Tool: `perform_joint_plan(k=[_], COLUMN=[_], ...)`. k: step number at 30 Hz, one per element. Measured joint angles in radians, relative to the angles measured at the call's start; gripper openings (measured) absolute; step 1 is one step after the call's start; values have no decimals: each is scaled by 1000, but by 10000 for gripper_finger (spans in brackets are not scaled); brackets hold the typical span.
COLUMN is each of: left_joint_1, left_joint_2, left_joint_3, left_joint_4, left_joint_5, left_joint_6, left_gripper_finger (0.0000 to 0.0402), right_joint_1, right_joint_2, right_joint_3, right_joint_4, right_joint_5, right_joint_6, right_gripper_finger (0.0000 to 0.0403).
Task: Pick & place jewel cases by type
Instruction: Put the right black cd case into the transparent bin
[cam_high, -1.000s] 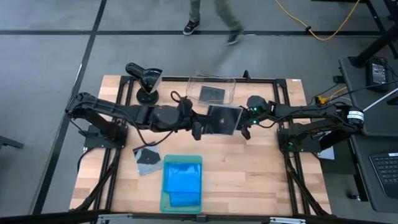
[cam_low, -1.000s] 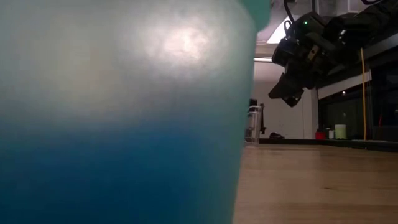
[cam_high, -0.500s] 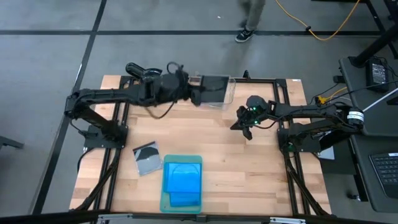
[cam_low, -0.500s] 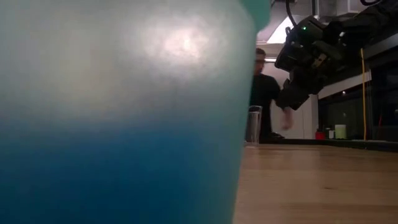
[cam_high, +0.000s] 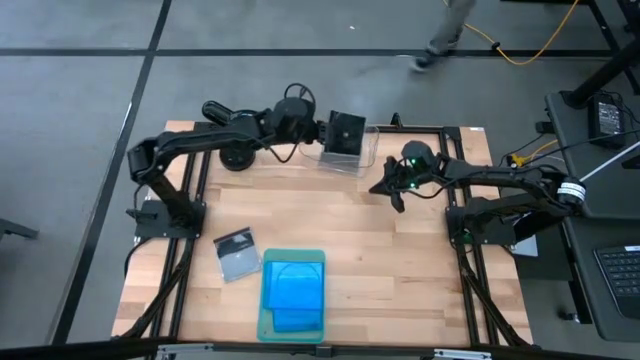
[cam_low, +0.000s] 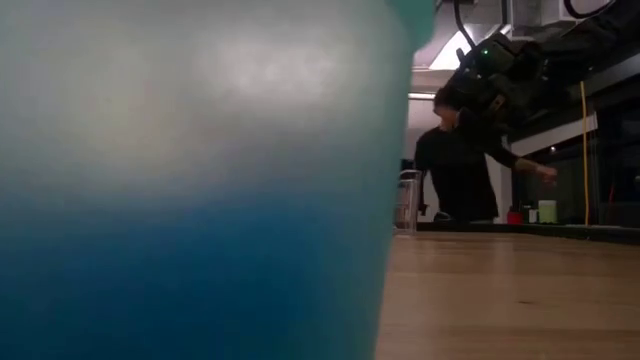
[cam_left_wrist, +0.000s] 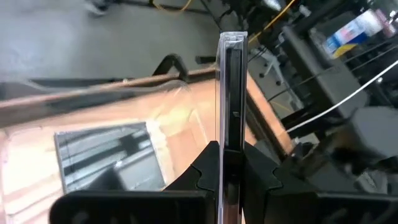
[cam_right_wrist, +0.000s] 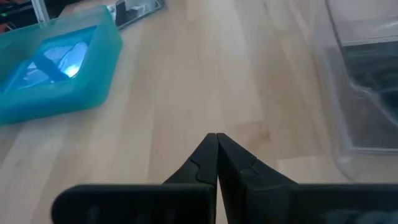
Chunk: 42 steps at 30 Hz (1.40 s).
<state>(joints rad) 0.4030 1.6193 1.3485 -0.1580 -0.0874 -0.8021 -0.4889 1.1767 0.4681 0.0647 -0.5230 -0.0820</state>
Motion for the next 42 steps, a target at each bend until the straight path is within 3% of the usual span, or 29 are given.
perform_joint_plan(k=[13,28,42], left_joint_1=[83,119,123], left_joint_2=[163,241,268], left_joint_3=[0,0,-1], left_joint_4=[81,33,35], left_joint_5=[136,244,270], left_joint_6=[-2,37,-7], left_gripper_finger=[21,20,35], right_joint_1=[-47,-72,-72], right_joint_2=[0,0,0], right_joint_3=[61,68,68], right_joint_4=[-32,-34,-52], right_joint_5=[6,18,33], right_joint_6=[-86,-123,-132], right_gripper_finger=[10,10,10])
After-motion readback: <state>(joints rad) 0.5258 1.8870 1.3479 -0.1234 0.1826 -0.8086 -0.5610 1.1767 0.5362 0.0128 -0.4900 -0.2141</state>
